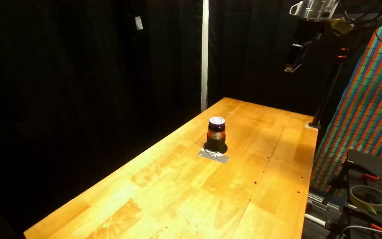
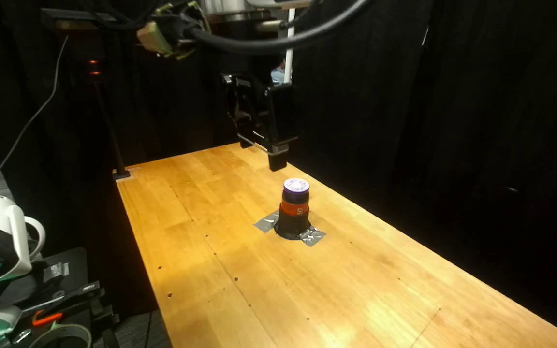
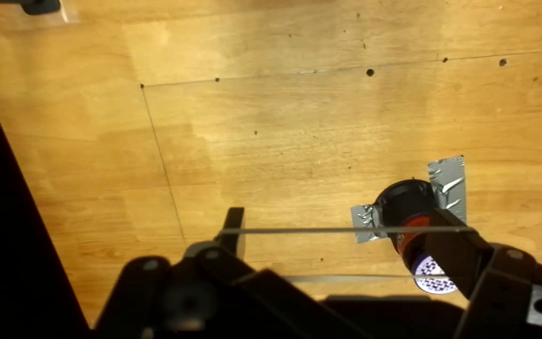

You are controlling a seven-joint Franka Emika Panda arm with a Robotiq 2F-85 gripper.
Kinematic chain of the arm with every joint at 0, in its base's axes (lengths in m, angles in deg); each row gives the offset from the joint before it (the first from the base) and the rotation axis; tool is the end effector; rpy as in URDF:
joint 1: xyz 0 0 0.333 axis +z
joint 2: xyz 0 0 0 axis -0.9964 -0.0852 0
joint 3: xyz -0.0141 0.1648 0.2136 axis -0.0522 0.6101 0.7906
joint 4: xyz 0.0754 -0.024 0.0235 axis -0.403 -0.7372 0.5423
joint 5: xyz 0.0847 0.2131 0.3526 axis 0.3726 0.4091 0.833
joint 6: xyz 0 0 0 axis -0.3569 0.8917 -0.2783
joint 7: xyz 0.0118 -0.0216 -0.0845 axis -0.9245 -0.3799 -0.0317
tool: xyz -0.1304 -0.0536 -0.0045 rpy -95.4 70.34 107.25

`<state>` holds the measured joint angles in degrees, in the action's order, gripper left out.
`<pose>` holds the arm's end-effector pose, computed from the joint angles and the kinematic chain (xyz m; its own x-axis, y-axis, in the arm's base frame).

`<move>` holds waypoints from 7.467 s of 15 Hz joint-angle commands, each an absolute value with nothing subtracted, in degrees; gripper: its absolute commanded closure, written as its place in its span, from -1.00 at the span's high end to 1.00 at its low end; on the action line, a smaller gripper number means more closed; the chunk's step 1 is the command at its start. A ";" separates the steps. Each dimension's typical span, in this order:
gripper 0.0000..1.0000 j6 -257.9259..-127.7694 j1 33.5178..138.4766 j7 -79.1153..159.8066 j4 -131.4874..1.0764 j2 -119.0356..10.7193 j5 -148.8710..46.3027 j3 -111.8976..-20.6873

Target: Put the rubber band around the jar.

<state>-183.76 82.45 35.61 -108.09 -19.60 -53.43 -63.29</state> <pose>0.5050 -0.0374 0.3734 0.9898 -0.0087 0.1422 -0.0193 -0.9971 0.0737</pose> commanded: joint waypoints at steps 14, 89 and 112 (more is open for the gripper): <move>1.00 -175.27 87.66 36.38 -62.10 -66.30 -47.09 -60.52; -0.58 -216.71 91.92 41.81 -98.94 -56.06 -56.13 -62.07; -0.62 -276.52 100.95 30.10 -120.18 -59.35 -59.03 -71.96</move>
